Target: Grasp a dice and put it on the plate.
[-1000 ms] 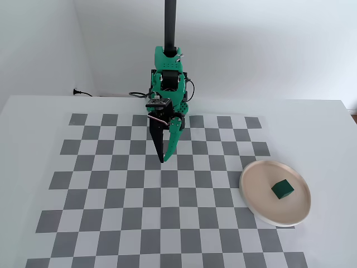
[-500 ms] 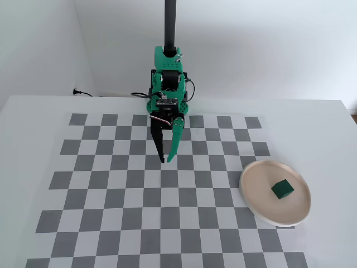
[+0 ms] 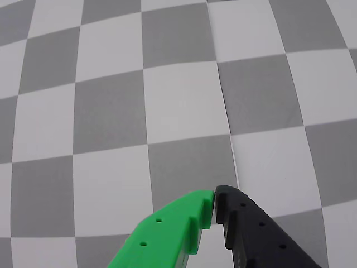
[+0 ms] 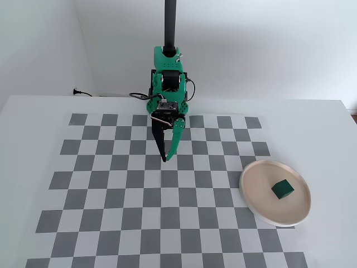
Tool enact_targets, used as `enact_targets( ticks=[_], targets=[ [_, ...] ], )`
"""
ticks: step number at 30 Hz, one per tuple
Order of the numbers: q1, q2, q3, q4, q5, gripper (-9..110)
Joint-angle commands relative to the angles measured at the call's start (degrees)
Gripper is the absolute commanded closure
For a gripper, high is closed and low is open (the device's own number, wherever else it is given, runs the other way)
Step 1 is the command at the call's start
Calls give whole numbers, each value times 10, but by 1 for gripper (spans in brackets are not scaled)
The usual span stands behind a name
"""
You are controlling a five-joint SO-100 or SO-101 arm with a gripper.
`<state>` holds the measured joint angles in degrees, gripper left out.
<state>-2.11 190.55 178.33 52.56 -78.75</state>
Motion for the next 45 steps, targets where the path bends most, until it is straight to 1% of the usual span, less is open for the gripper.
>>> enact_targets(
  ticks=[1, 5, 12, 19, 32, 45],
  targets=[
    [-14, 6, -11, 41, 23, 106],
    [-41, 5, -11, 79, 52, 106],
    [-47, 4, -11, 100, 27, 106],
    [-53, 4, -11, 58, 21, 106],
    [-58, 4, -11, 55, 21, 106],
    [-38, 4, -11, 27, 0, 106]
  ],
)
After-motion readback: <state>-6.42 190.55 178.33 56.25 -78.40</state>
